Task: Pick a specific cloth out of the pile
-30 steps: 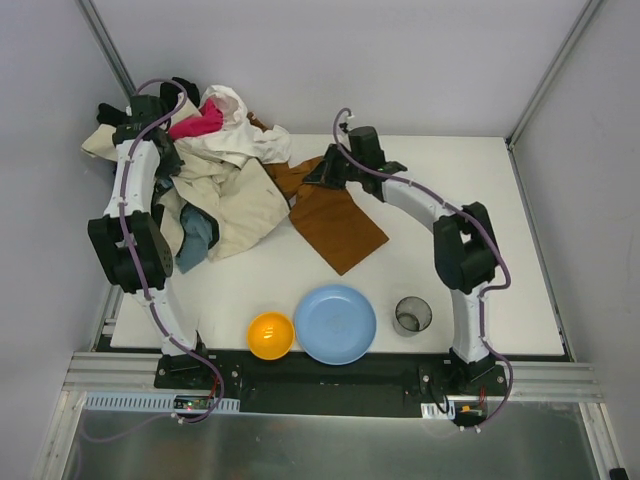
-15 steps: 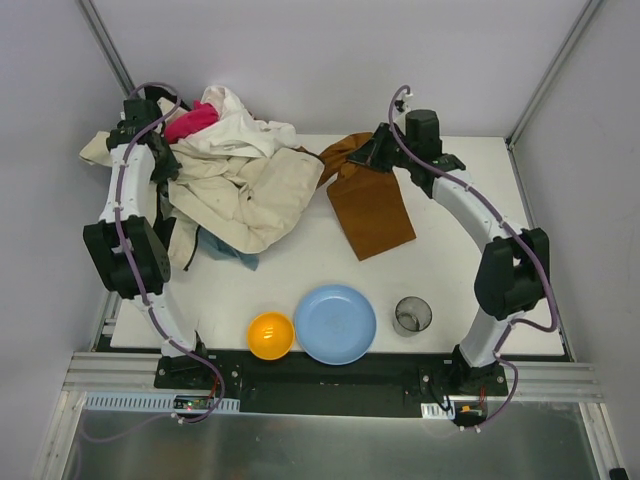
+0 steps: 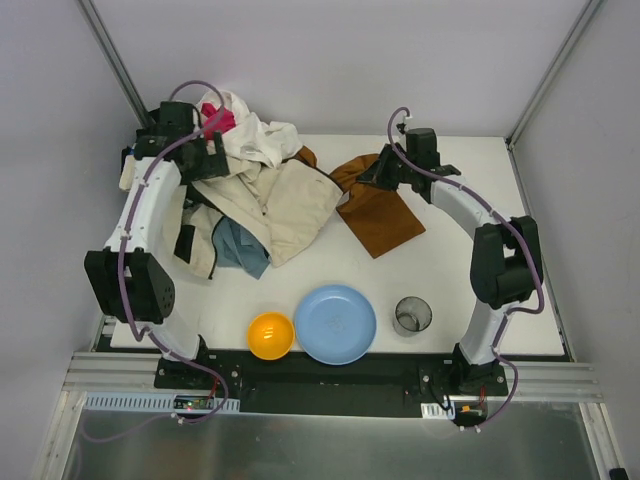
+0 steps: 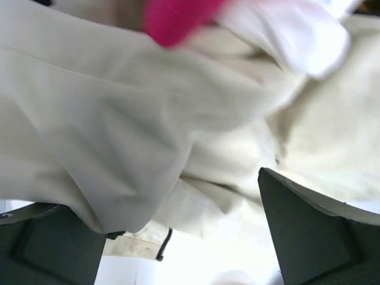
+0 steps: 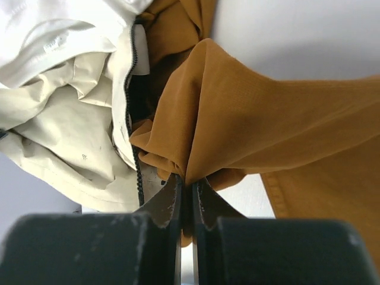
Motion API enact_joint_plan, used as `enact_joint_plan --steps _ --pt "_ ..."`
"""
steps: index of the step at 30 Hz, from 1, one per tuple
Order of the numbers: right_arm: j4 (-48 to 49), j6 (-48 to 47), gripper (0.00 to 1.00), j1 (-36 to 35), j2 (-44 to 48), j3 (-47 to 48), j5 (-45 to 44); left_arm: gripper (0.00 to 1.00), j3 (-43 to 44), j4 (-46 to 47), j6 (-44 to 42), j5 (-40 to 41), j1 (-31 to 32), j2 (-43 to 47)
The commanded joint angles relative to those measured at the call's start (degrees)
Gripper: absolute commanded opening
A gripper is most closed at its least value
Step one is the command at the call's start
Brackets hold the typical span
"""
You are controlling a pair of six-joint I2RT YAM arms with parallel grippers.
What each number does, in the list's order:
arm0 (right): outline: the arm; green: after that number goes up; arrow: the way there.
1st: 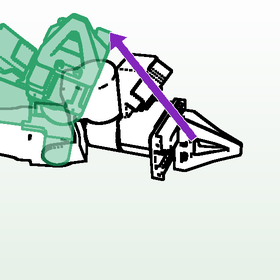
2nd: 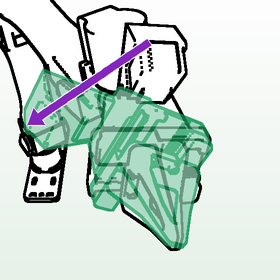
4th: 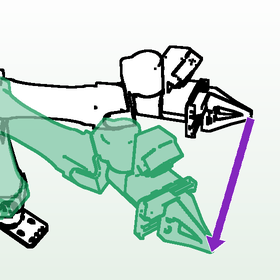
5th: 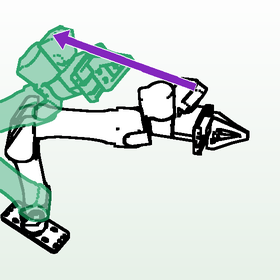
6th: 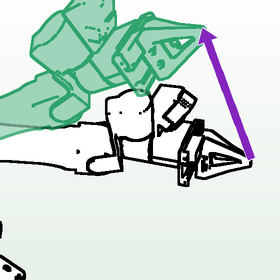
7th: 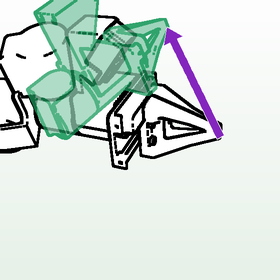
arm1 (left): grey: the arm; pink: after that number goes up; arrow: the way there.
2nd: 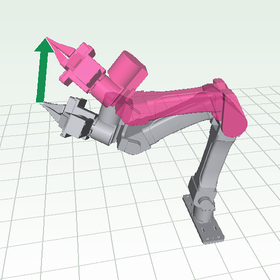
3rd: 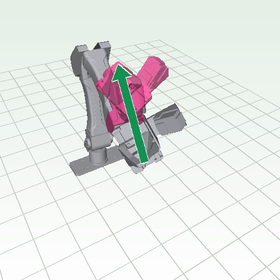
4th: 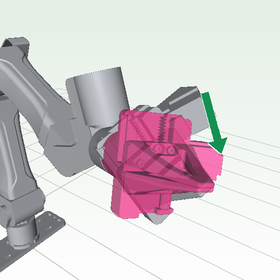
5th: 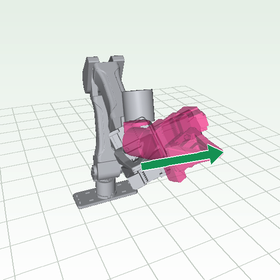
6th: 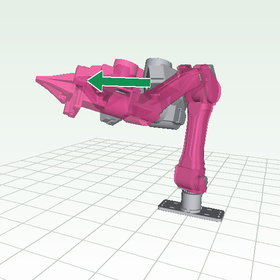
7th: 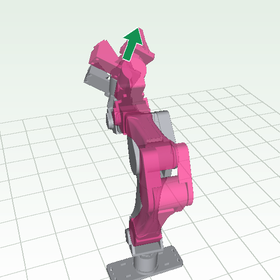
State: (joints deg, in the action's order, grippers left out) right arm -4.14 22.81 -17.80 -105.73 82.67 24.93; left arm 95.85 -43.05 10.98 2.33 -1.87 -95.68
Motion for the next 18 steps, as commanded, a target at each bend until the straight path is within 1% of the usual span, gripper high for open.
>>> enact_joint_plan --steps 1,5,6,8,12,18 --pt "2.47 -1.71 0.01 0.40 0.18 -0.76 1.18 0.99 -3.74 2.79 -1.06 2.68 8.97 6.02" --pt "2.56 -1.89 0.01 0.58 0.26 -2.34 1.44 0.99 -6.47 6.13 -1.05 5.84 17.23 7.00" --pt "2.56 -2.06 0.01 0.75 0.26 -2.52 1.61 0.99 -6.47 6.57 -1.31 6.46 20.03 6.21" --pt "2.56 -2.15 0.00 0.66 0.44 -2.96 1.79 0.99 -5.59 7.36 -1.93 6.99 23.65 3.85" --pt "2.47 -2.24 0.01 0.93 0.53 -3.66 2.41 0.99 -1.03 7.71 -2.98 8.92 31.12 -2.74" --pt "2.56 -2.24 0.01 1.28 0.70 -4.27 3.28 0.99 8.45 8.51 -4.57 9.27 38.68 -15.83"
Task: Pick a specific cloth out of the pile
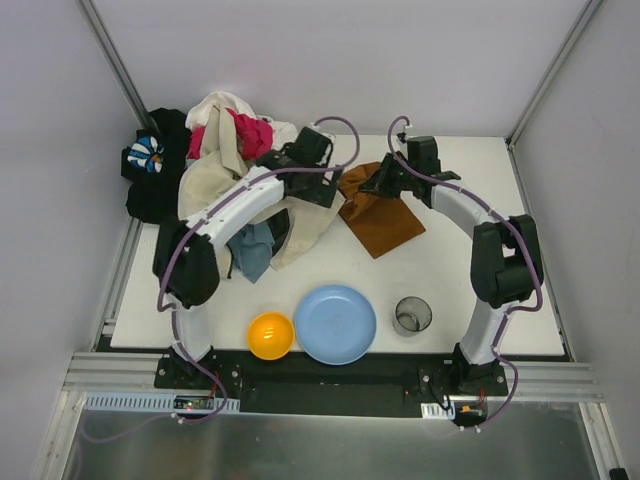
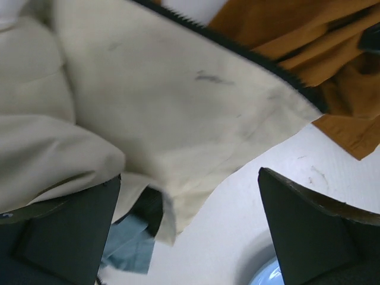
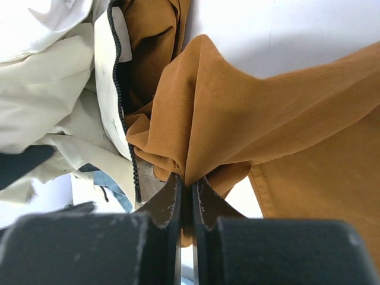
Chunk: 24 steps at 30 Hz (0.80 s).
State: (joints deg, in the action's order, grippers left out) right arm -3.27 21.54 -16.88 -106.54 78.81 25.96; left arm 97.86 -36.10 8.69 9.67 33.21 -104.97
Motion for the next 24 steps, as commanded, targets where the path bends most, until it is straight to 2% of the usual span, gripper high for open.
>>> enact_joint_plan --steps 1,6,10,12,13,16,18,21,22,24 --pt "1.69 -0.97 0.01 0.45 1.51 -0.41 2.43 0.99 7.85 1.64 -2.27 2.45 4.66 -8.22" --pt "1.69 -0.97 0.01 0.54 1.42 -0.76 3.14 0.99 13.84 1.73 -2.27 3.69 7.57 -14.91" --pt "1.77 -1.06 0.01 0.89 1.34 -1.11 3.66 0.99 14.72 1.91 -2.10 6.05 8.36 -17.11" --pt "1.77 -1.06 0.01 1.06 1.34 -1.28 3.84 0.95 13.76 2.00 -1.83 9.12 8.19 -17.64" --pt "1.77 -1.06 0.01 1.06 1.34 -1.37 4.01 0.90 13.32 2.08 -1.66 11.05 8.27 -17.73" --pt "1.95 -1.15 0.01 1.33 1.42 -1.55 4.28 0.65 12.70 2.35 -1.75 15.10 7.75 -18.95" --pt "2.04 -0.97 0.01 1.33 1.60 -1.64 4.28 0.38 12.79 2.52 -2.01 14.85 7.04 -19.39" --pt "2.04 -1.06 0.01 1.41 1.86 -1.90 4.28 0.06 12.61 2.87 -2.97 14.41 5.73 -18.61" --pt "1.95 -1.15 0.01 1.59 1.95 -1.90 4.28 0.00 12.09 2.96 -3.32 14.50 5.29 -17.91" --pt "1.95 -1.24 0.01 1.85 2.04 -1.99 4.46 0.00 10.34 3.49 -4.03 15.20 4.41 -15.45"
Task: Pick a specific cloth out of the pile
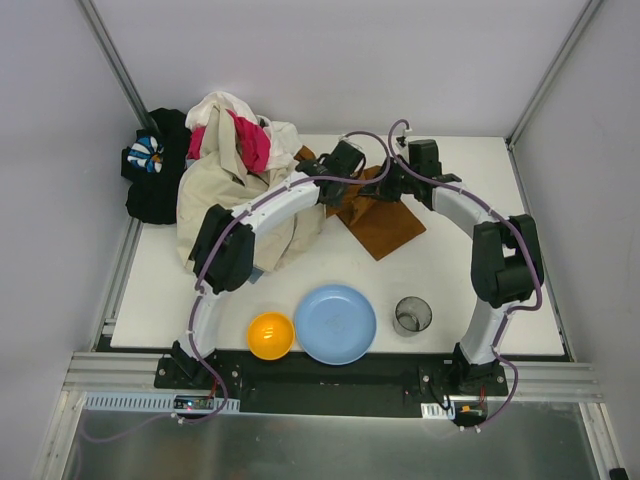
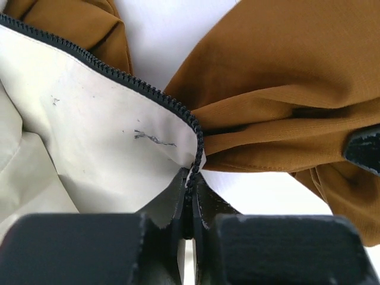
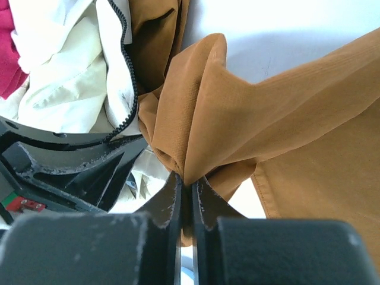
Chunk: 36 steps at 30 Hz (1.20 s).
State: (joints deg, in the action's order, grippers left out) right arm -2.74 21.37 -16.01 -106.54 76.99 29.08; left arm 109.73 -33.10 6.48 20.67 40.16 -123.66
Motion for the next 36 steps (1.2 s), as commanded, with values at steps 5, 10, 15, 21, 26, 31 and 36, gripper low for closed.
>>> enact_joint_plan --steps 5,10,15,21,26,31,36 --pt "1.16 -1.68 0.01 2.47 2.83 -0.44 1.51 0.00 -9.44 2.86 -1.56 3.42 -9.12 13.67" --pt "-0.07 -2.64 0.01 4.93 4.67 -1.05 1.68 0.00 -13.40 3.48 -1.29 4.46 -19.57 20.90" --pt "-1.82 -4.31 0.01 8.71 8.97 -2.63 0.81 0.00 -15.77 2.34 -1.65 8.60 -29.33 24.68" --pt "-3.67 -6.42 0.01 14.24 13.46 -4.57 -1.30 0.00 -19.55 -0.20 1.42 9.13 -42.16 27.85" --pt "-9.64 -10.28 0.01 15.39 13.56 -2.38 -4.55 0.00 -21.14 -2.58 3.45 10.18 -47.89 28.56" --pt "-16.05 -13.80 0.15 14.43 13.29 -0.09 -7.45 0.01 -20.79 -5.39 5.29 9.31 -47.98 27.68" --pt "-21.16 -17.84 0.72 11.97 16.62 1.93 -15.88 0.20 -20.61 -6.89 5.65 8.08 -48.07 29.08"
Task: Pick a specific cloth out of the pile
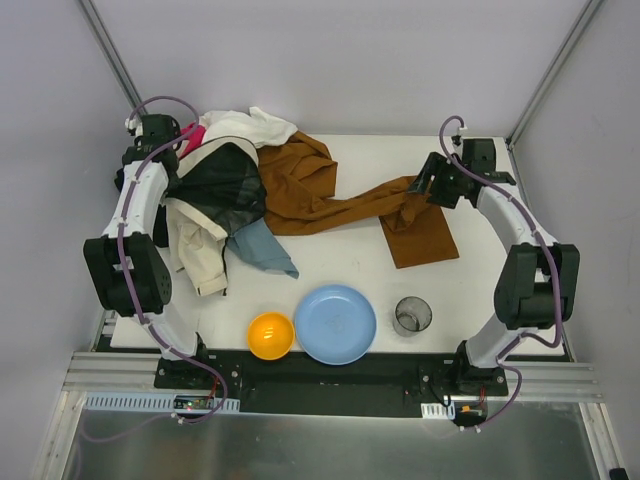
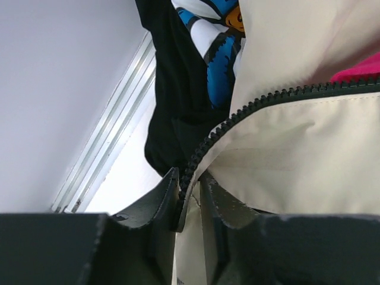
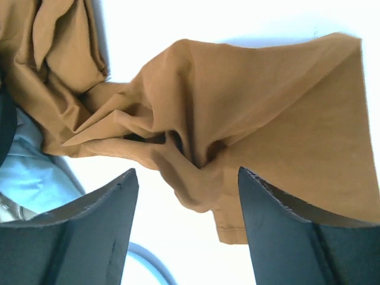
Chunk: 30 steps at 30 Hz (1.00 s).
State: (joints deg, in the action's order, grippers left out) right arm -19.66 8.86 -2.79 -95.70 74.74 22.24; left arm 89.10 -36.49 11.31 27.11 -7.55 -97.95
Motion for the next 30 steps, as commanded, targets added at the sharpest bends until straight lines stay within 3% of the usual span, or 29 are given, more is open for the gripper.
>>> enact_joint_plan --steps 1,3,5,10,15,22,25,30 --pt "-4.94 -5.96 0.79 -2.04 6.48 4.71 -10.97 0.21 -0.07 -3.50 0.64 1.54 -0.27 3.64" --pt "-5.74 -6.75 0.94 -3.80 7.37 6.20 -13.96 0.22 -0.24 -3.50 0.12 1.10 -0.45 4.17" --pt "-4.95 -7.37 1.00 -6.08 6.94 7.78 -13.89 0.22 -0.51 -3.50 -0.23 0.14 -0.62 4.26" --pt "-2.84 -7.63 0.96 -12.84 -0.78 15.59 -11.26 0.15 -1.91 -3.50 -1.20 -0.92 -0.54 4.70" --pt "-4.33 -6.76 0.96 -21.01 -15.01 31.31 -7.39 0.07 -3.67 -3.41 -1.47 -1.45 -0.62 4.96" --pt "-11.28 -2.90 0.96 -26.48 -38.39 57.77 -7.38 0.01 -4.72 -3.41 -1.38 -3.73 -0.62 3.82" --pt "-10.49 -0.08 0.96 -27.27 -43.25 60.52 -7.74 0.00 -4.72 -3.41 -1.38 -4.70 -0.62 3.29" --pt "-10.57 0.36 0.96 -28.15 -43.26 55.53 -13.61 0.00 -4.72 -3.41 -1.55 -5.93 -0.62 2.68"
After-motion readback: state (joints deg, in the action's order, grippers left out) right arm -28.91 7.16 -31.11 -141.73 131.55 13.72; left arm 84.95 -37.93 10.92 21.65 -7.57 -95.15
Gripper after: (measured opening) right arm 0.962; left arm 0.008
